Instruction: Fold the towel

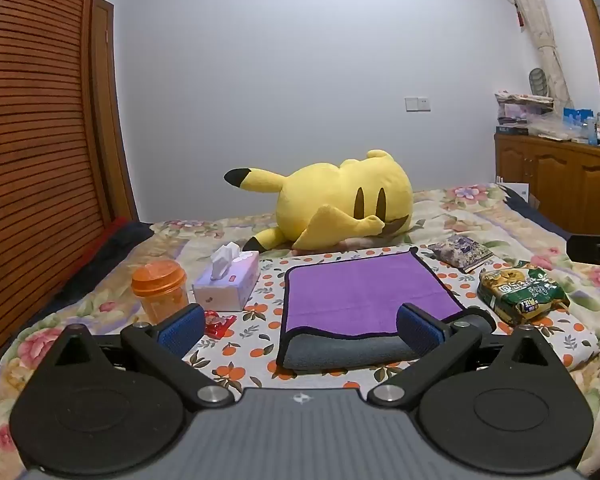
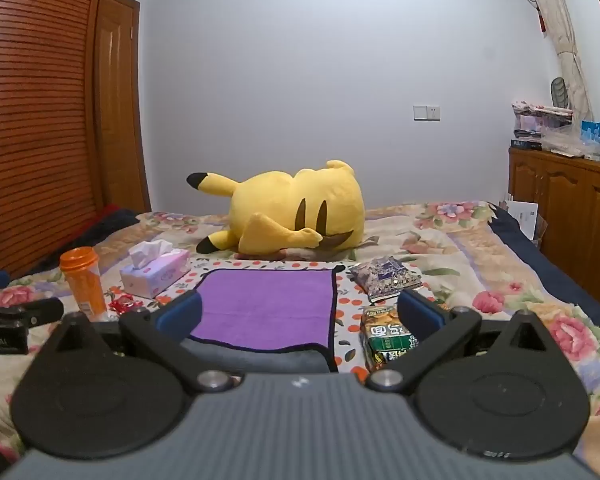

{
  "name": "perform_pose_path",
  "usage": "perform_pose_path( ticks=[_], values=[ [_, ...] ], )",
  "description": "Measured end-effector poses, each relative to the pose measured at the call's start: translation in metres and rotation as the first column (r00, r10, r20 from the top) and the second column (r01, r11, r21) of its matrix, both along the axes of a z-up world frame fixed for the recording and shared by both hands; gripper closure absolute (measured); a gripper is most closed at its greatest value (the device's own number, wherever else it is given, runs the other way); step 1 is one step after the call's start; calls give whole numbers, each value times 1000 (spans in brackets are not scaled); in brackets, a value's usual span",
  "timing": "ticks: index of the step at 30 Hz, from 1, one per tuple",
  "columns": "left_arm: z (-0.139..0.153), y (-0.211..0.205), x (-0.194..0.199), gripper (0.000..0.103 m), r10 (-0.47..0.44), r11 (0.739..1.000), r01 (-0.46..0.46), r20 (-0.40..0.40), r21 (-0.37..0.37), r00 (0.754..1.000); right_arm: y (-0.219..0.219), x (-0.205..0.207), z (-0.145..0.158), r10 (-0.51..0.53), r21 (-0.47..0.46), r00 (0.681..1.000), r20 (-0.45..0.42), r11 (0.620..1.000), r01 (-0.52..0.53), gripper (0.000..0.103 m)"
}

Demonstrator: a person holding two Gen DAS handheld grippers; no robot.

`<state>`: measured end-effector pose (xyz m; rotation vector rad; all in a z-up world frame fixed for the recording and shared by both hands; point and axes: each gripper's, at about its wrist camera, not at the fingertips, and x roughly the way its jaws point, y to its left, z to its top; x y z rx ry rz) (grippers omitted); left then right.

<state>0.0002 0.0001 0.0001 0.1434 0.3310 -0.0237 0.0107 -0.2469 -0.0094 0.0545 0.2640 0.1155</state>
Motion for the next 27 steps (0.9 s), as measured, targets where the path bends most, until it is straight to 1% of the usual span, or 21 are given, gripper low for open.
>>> perform_pose_path(
  ticks=[27],
  values=[
    [2,5,2,0,1,1000,-1,3,-2,1000,-4,1,0,-1,10,1000,-3,1000,1,0]
  ],
)
